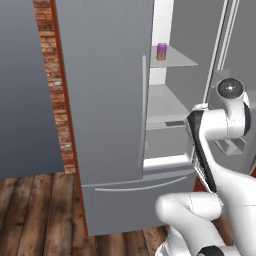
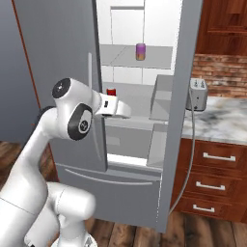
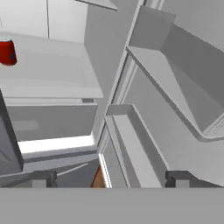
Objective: Open the fridge, grab two sodas, and place both sodas inside the bowl with ice on the dining counter.
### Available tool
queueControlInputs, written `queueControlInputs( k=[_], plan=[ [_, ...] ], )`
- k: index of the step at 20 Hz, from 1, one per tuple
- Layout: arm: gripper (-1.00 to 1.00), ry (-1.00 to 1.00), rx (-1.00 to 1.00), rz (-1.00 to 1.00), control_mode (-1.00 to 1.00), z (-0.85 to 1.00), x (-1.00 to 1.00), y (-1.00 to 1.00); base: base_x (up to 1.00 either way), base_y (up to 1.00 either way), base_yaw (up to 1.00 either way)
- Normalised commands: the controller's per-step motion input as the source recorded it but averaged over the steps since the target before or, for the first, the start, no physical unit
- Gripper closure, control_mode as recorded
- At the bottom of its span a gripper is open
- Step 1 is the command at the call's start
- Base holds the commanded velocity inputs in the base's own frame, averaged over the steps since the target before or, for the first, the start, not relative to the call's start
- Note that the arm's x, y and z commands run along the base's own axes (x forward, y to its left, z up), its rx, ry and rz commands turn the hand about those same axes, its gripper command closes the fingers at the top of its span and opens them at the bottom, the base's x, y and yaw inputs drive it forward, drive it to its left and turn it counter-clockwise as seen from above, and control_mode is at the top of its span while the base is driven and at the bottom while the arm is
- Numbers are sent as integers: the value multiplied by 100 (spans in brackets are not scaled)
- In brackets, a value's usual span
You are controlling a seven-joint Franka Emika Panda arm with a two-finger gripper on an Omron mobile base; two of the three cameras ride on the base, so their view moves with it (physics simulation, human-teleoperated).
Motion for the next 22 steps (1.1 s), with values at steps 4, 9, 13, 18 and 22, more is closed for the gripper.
queueControlInputs(
  k=[4, 9, 13, 18, 22],
  plan=[
    [-100, -1, 11, 28, -100, -32, -14, 100, 0, 0, 0],
    [-100, 5, 12, 31, -100, -1, -5, 100, 0, 0, 0],
    [-100, 12, 8, 30, -100, 16, 0, 100, 0, 0, 0],
    [-100, 2, 2, 9, -100, 54, -4, 62, 0, 0, 0],
    [-100, 7, 0, -15, -100, 35, 7, -1, 0, 0, 0]
  ],
)
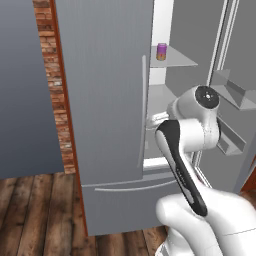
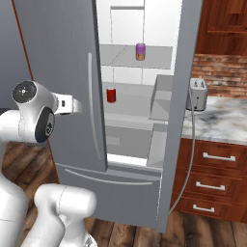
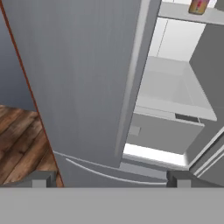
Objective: Open the fridge, grab two sodas, and place both sodas inside the bowl with ice on the dining counter.
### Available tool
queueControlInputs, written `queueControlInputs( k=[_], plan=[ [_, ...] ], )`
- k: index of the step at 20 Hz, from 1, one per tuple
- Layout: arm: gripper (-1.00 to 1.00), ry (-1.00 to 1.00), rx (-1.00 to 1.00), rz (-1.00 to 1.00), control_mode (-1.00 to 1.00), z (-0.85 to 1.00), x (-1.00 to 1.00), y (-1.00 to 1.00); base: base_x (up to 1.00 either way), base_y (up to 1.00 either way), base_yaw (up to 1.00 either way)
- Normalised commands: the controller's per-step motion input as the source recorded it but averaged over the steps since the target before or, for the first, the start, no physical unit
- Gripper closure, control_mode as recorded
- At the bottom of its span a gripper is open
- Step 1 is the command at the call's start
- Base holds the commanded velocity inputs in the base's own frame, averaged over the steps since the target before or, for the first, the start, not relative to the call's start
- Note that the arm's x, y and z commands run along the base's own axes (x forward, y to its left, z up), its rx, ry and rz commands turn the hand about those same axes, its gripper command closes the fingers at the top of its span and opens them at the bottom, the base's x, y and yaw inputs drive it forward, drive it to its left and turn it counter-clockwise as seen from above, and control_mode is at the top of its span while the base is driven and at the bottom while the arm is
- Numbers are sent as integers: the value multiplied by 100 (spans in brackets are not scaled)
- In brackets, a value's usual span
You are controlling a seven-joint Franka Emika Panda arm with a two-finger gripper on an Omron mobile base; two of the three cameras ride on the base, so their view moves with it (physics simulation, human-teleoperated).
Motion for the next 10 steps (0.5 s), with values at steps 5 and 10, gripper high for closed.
queueControlInputs(
  k=[5, 10],
  plan=[
    [-100, 17, 0, -18, -100, 8, 26, -4, 0, 0, 0],
    [-100, 12, 1, -1, -100, 0, 54, -1, 0, 0, 0]
  ],
)
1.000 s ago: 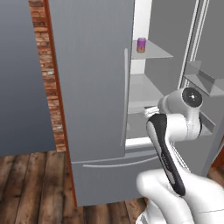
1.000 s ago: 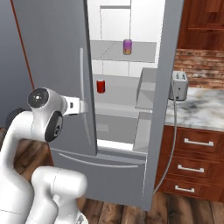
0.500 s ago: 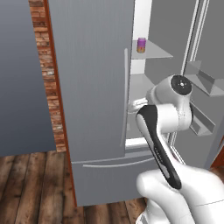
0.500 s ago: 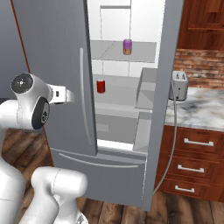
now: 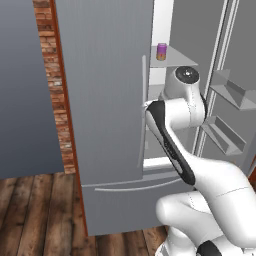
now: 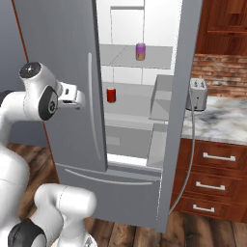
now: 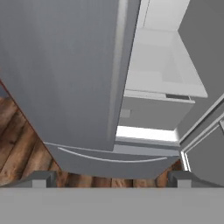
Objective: Open the fridge, grab two sodas, and place both sodas inside the bowl with ice on the dining counter.
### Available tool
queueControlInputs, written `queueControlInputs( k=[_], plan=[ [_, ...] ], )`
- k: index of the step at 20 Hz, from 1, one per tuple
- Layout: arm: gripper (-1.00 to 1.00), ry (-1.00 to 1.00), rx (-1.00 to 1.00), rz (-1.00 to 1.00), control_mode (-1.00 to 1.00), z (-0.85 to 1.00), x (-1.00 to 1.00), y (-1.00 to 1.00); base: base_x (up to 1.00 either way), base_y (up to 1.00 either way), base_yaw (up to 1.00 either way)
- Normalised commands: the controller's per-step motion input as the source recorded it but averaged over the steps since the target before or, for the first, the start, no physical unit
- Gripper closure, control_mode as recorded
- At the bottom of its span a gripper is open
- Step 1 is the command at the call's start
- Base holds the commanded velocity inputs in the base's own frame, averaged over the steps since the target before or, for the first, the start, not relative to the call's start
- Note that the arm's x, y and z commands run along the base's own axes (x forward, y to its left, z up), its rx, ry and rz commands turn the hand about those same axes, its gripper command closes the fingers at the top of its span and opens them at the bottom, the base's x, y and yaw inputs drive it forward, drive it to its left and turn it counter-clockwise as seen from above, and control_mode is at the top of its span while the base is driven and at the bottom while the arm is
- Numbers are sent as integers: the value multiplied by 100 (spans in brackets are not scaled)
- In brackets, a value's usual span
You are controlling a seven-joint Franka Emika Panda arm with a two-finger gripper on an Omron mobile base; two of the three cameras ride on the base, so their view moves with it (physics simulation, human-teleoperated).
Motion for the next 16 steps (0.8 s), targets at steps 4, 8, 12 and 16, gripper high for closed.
queueControlInputs(
  k=[4, 8, 12, 16],
  plan=[
    [-100, 2, 4, 0, -100, -13, 57, -7, 0, 0, 0],
    [-100, -17, 0, 2, -100, -33, 14, -4, 0, 0, 0],
    [-100, -29, 0, 4, -100, -38, 2, 0, 0, 0, 0],
    [-100, -12, 5, 2, -100, -17, 33, -3, 0, 0, 0]
  ],
)
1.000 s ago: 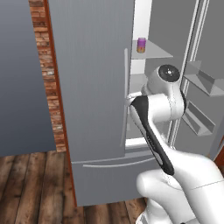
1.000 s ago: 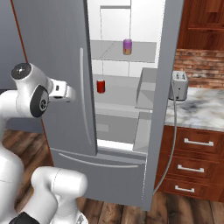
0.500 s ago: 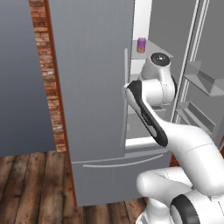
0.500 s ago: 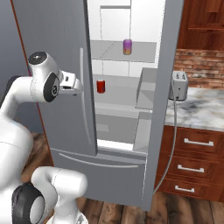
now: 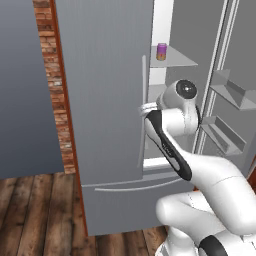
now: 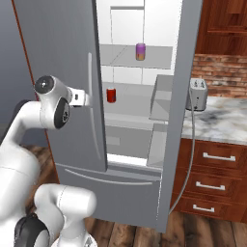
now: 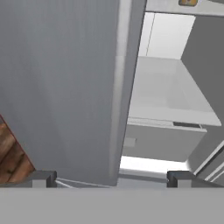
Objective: Open the fridge, grab two sodas, and place both sodas inside the bowl with ice on the dining counter.
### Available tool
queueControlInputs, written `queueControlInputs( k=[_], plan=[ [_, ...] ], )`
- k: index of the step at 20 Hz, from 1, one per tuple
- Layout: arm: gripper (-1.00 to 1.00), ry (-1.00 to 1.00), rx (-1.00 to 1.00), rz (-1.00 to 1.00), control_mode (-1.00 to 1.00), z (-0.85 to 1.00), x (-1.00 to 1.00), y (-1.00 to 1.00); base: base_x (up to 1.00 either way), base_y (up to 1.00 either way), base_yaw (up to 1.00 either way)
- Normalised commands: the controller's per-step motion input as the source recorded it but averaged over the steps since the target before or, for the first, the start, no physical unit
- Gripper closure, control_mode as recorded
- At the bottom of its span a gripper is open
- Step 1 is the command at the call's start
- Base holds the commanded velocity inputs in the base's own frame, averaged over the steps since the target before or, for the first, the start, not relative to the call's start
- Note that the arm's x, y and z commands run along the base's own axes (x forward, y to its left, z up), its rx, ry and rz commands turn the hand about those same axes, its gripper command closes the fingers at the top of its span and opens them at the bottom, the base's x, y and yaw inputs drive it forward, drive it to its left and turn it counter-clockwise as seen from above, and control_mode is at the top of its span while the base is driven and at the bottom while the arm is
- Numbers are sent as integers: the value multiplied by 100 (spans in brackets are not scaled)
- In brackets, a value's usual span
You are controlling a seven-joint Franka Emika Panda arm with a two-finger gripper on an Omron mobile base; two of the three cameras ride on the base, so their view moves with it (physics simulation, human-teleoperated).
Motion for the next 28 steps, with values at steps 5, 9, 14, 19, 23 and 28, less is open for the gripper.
queueControlInputs(
  k=[5, 9, 14, 19, 23, 28],
  plan=[
    [-100, 0, 7, 0, -100, -3, 65, -2, 0, 0, 0],
    [-100, 4, 3, 0, -100, 0, 63, 0, 0, 0, 0],
    [-100, 4, 0, 0, -100, -1, 49, 0, 0, 0, 0],
    [-100, 0, 1, 0, -100, -7, 42, 0, 0, 0, 0],
    [-100, 0, 0, 0, -100, -12, 40, 0, 0, 0, 0],
    [-100, 0, 0, 0, -100, -14, 38, 0, 0, 0, 0]
  ],
)
